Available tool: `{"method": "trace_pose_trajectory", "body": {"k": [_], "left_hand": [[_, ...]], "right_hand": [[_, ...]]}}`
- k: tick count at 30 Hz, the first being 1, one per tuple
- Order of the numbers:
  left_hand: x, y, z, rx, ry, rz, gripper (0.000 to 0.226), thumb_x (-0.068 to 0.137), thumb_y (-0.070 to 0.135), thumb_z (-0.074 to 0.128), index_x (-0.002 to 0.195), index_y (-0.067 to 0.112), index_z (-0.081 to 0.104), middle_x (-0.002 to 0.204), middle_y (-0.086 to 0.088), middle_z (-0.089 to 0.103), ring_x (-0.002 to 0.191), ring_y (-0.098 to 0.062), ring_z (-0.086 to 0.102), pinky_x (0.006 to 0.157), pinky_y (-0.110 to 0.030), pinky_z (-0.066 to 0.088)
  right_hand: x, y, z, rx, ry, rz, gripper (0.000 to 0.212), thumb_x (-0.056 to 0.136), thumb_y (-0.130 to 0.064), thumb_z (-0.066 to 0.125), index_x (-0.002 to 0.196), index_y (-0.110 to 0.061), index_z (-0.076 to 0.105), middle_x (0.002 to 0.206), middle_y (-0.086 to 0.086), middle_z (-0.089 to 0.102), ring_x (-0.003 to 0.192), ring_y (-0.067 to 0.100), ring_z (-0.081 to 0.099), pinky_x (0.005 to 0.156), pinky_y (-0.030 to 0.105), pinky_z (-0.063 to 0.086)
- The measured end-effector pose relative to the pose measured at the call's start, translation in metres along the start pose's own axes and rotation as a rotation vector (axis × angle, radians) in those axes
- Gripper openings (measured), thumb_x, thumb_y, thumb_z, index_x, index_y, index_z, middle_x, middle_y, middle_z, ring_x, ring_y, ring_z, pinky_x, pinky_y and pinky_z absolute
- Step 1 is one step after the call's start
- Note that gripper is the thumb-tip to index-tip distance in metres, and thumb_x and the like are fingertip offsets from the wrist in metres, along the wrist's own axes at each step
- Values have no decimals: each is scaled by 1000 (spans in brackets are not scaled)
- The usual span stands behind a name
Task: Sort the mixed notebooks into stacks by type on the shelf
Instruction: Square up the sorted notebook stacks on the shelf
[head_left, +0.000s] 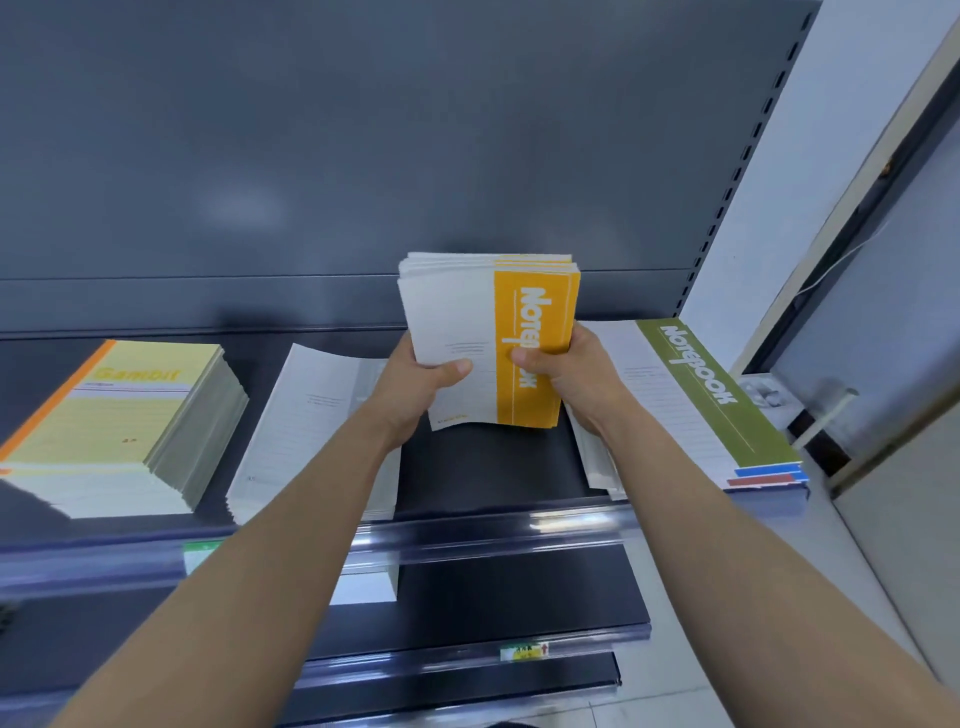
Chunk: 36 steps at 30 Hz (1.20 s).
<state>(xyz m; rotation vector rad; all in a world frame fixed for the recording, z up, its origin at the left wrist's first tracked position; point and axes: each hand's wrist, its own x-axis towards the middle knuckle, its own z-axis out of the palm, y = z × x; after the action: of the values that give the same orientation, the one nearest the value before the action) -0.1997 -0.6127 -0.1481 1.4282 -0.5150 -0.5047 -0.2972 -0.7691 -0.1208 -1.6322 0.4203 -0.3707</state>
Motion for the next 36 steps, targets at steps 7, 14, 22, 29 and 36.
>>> {"method": "trace_pose_trajectory", "body": {"k": [7, 14, 22, 29, 36], "left_hand": [[9, 3, 7, 121, 54, 8, 58, 82, 19, 72, 129, 19, 38, 123, 0, 59, 113, -19, 57, 96, -46, 48], [7, 4, 7, 246, 24, -7, 56, 86, 30, 66, 131, 20, 34, 126, 2, 55, 114, -17, 55, 95, -42, 49], [15, 27, 11, 281, 120, -195, 39, 88, 26, 64, 122, 12, 53, 114, -1, 65, 100, -21, 63, 72, -33, 53], [-1, 12, 19, 326, 164, -465, 35, 91, 15, 61, 121, 1, 53, 118, -11, 61, 102, -28, 60, 84, -39, 50], [1, 4, 26, 611, 198, -462, 11, 88, 3, 59, 96, 5, 52, 109, -14, 58, 92, -26, 55, 73, -30, 45]], "right_hand": [[4, 3, 1, 47, 35, 18, 45, 79, -13, 72, 121, -18, 54, 113, 0, 67, 104, 20, 64, 95, 51, 48], [8, 6, 6, -9, 81, 46, 48, 81, -15, 70, 124, -18, 49, 117, -1, 64, 107, 20, 62, 96, 50, 47], [21, -10, 5, -151, 140, 130, 40, 81, -19, 71, 117, -13, 55, 110, 3, 67, 96, 21, 66, 87, 46, 53], [19, 10, 18, -432, 111, 352, 45, 75, -30, 77, 108, -5, 59, 110, 11, 66, 98, 29, 64, 89, 45, 52], [20, 21, 21, -690, 95, 416, 46, 79, -37, 72, 106, -6, 52, 112, 11, 61, 102, 26, 61, 75, 30, 44]]}}
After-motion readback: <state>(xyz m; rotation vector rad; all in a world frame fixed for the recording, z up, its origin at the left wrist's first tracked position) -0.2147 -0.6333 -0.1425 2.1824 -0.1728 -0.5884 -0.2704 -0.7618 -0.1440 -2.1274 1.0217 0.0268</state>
